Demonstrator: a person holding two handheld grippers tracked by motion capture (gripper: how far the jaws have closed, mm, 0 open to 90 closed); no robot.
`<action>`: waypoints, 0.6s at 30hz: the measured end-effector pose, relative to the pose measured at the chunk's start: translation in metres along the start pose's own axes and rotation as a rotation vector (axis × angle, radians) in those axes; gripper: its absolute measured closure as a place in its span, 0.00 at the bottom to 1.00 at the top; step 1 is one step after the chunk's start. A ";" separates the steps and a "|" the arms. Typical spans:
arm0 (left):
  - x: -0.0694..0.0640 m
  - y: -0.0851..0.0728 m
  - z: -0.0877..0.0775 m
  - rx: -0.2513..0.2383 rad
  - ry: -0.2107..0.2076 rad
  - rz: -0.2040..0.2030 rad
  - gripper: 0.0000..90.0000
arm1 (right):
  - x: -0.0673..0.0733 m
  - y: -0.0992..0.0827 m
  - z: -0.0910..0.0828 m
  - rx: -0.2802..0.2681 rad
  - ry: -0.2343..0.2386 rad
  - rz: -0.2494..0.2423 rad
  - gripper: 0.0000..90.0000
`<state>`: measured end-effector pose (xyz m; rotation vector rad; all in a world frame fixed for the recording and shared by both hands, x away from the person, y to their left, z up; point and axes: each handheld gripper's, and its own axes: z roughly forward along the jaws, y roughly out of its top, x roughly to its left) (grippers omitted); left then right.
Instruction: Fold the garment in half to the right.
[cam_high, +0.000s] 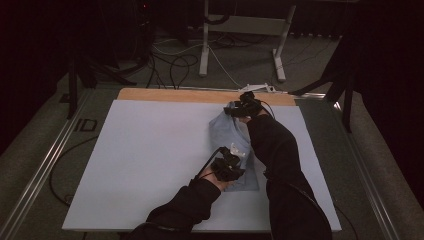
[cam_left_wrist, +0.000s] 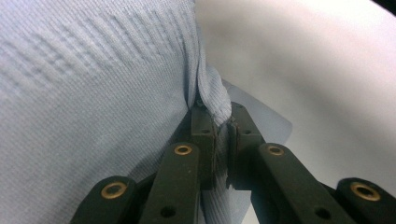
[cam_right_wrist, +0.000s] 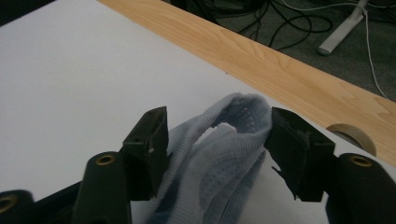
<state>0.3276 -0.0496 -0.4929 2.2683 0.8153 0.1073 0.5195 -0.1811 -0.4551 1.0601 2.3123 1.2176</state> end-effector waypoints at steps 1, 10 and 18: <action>0.001 0.001 0.001 0.004 -0.003 -0.002 0.93 | 0.000 0.000 -0.001 0.008 0.003 0.001 0.38; -0.004 0.007 0.008 0.005 -0.032 -0.031 0.91 | 0.005 -0.001 -0.012 0.017 -0.019 -0.004 0.29; -0.011 0.012 0.019 -0.004 -0.088 -0.019 0.73 | 0.006 -0.004 -0.025 -0.003 -0.010 0.002 0.27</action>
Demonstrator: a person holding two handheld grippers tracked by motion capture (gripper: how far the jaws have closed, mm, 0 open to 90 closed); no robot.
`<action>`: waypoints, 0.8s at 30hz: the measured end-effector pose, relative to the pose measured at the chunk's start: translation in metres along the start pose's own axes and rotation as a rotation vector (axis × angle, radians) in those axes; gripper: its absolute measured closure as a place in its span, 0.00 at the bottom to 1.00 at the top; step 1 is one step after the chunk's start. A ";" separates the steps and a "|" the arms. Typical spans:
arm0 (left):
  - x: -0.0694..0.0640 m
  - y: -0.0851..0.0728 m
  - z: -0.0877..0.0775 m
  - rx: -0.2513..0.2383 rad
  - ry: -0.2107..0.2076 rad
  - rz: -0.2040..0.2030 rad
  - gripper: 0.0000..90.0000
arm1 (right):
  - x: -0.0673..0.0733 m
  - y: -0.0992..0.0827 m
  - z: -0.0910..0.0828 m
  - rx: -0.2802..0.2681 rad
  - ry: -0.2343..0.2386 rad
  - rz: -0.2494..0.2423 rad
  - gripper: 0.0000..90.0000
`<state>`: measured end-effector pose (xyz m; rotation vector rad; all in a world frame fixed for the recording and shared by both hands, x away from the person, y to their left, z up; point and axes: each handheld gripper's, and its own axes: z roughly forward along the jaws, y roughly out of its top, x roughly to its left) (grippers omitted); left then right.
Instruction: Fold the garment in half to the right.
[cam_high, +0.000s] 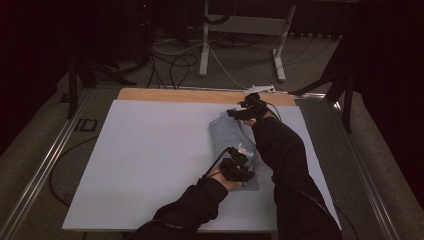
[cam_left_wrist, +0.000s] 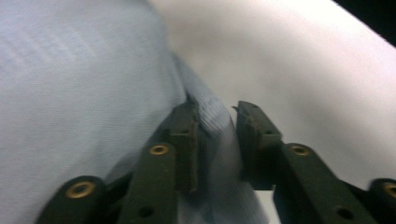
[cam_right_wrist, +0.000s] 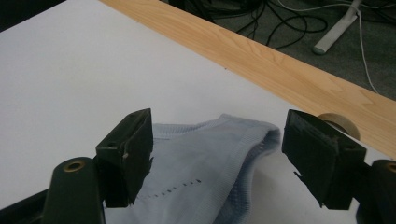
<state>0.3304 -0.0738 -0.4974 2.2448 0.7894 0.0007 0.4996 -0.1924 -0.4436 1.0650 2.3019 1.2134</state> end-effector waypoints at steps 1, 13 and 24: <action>0.000 0.000 0.000 0.000 0.000 0.000 0.71 | 0.000 0.000 0.000 0.000 0.000 0.000 0.27; -0.013 0.004 -0.007 -0.019 -0.098 0.032 0.64 | 0.001 -0.004 -0.012 -0.024 0.050 0.018 0.15; 0.009 -0.004 -0.054 -0.187 -0.126 0.072 0.38 | 0.006 -0.005 -0.018 -0.020 0.053 -0.002 0.15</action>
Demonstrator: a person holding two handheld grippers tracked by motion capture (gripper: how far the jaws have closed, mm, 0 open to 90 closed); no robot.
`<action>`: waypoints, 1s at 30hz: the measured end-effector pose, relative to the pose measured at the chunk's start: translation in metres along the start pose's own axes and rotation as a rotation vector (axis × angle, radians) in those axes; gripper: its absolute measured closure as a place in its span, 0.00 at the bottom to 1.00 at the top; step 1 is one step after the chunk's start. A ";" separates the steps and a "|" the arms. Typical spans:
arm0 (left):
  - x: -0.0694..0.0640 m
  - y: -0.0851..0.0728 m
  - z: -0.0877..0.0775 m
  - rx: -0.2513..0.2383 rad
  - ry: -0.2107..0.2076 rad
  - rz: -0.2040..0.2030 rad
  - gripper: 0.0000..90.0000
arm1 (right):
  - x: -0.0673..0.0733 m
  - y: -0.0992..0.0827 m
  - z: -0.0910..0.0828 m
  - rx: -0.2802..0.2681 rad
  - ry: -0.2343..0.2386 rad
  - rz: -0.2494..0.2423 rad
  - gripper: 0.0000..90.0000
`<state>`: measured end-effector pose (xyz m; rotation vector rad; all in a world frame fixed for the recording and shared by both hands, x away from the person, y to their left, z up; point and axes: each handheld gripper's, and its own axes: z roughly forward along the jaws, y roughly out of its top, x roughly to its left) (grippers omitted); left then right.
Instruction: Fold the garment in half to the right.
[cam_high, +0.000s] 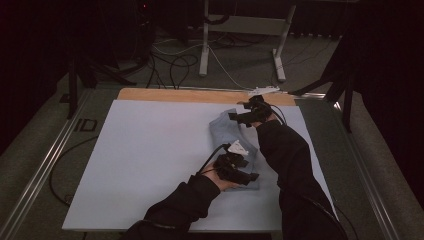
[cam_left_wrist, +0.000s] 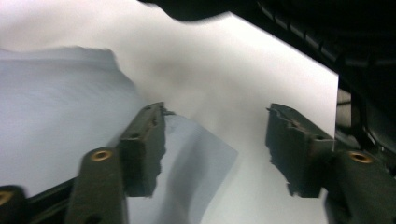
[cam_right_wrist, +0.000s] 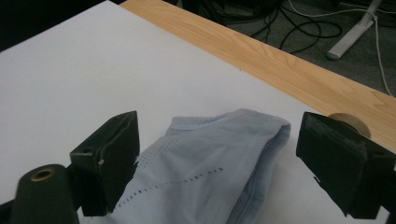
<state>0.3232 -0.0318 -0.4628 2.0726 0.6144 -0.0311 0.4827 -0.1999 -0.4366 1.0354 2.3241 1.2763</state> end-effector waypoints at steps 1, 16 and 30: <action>0.002 -0.001 -0.004 -0.017 -0.012 0.012 0.32 | 0.001 -0.001 0.000 -0.001 0.001 0.003 0.15; 0.010 -0.034 -0.050 -0.131 -0.003 0.126 0.03 | 0.007 -0.006 0.008 -0.006 0.015 0.002 0.15; 0.022 -0.095 -0.110 -0.189 0.106 0.161 0.03 | -0.014 -0.011 0.033 0.061 -0.078 0.084 0.28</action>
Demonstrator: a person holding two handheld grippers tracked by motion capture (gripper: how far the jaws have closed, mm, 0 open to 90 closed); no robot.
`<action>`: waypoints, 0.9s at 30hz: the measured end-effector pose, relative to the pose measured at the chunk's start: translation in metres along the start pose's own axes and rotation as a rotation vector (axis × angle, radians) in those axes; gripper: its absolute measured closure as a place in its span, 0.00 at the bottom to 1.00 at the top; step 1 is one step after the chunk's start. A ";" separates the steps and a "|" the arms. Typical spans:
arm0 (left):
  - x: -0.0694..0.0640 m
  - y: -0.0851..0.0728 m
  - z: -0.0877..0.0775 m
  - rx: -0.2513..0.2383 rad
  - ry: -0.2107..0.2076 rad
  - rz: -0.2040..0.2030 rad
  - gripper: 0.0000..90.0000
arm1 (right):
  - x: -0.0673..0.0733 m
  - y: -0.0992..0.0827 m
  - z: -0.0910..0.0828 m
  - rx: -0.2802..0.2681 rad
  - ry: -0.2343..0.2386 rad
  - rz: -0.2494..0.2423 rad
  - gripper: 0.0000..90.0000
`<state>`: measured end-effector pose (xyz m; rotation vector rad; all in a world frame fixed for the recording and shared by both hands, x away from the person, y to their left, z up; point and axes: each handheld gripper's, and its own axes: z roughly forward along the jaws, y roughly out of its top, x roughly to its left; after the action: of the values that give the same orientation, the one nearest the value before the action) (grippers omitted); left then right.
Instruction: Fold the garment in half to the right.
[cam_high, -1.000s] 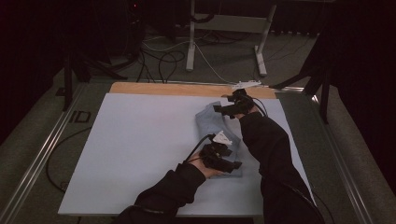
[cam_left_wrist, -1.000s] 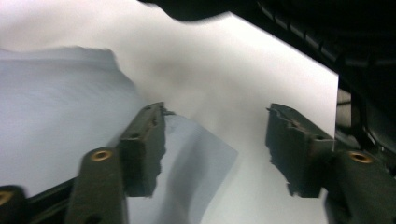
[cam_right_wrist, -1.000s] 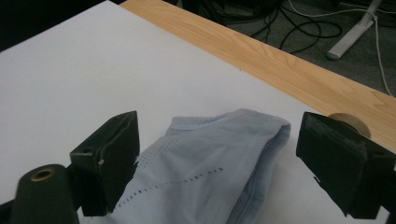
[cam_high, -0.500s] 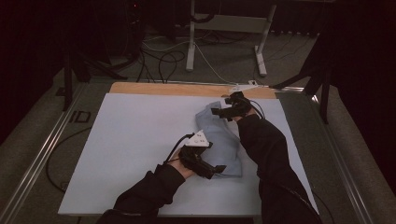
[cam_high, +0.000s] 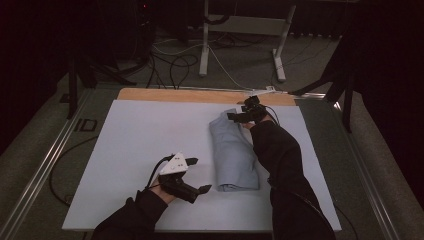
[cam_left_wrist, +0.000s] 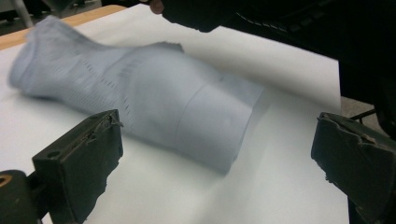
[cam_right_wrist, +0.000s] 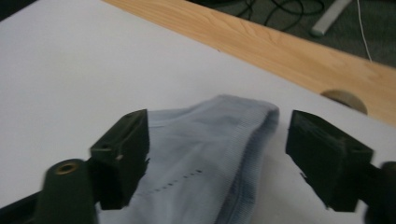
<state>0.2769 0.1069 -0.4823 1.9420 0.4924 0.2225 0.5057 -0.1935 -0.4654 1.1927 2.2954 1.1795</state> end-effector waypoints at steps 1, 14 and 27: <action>0.001 -0.004 -0.006 -0.006 0.005 -0.005 0.03 | -0.001 -0.001 0.002 0.008 -0.004 0.006 0.29; 0.008 -0.069 -0.055 -0.022 0.110 -0.101 0.03 | -0.010 -0.019 0.040 0.136 -0.032 0.065 0.57; 0.006 -0.064 -0.059 -0.075 0.163 -0.054 0.03 | 0.009 0.003 0.028 0.073 -0.045 -0.058 0.96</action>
<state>0.2451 0.1809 -0.5166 1.8439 0.6345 0.3617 0.5180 -0.1709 -0.4799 1.1577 2.3409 1.0465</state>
